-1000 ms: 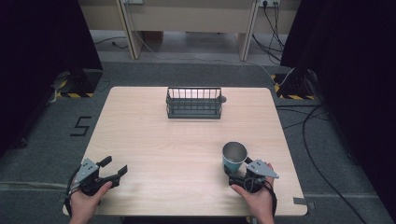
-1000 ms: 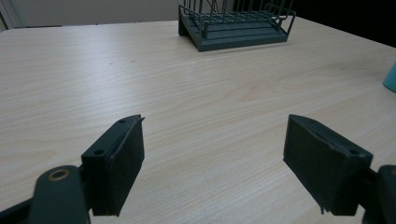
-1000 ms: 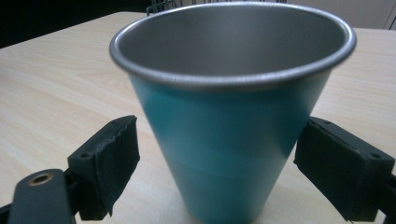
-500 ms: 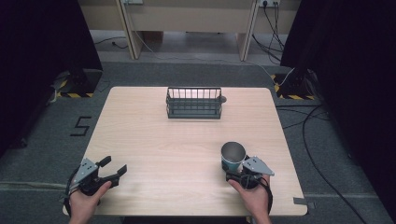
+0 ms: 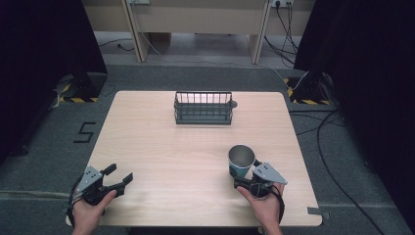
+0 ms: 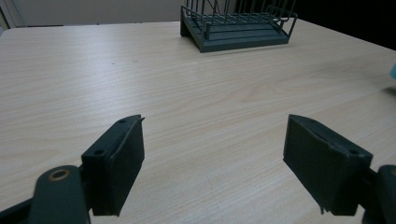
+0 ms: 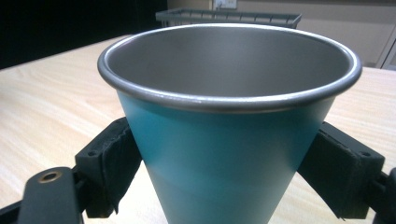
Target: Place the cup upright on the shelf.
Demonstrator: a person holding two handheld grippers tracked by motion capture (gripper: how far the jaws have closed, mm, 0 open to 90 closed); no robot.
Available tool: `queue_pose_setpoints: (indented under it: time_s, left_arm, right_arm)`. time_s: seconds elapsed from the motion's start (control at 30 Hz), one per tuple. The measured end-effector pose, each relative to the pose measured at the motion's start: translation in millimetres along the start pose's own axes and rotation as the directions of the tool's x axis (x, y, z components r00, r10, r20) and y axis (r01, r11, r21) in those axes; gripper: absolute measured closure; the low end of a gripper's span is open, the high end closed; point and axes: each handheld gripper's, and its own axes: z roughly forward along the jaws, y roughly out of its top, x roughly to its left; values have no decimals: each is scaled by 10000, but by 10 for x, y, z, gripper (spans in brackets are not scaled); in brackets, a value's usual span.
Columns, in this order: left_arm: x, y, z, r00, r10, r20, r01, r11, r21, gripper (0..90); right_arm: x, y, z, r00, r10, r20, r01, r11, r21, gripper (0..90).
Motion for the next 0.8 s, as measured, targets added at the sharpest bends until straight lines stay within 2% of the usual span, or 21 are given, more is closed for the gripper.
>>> queue_pose_setpoints:
  time_s: [0.43,0.8]
  left_arm:
    - [2,-3,0,10000,-39,70,39,10000,-2,203]
    - [-10,0,3,9999,24,144,-23,10000,-11,205]
  right_arm:
    - [-10,244,155,9999,-61,-144,56,9993,-360,177]
    - [-14,521,425,9999,-139,-96,134,9987,-493,177]
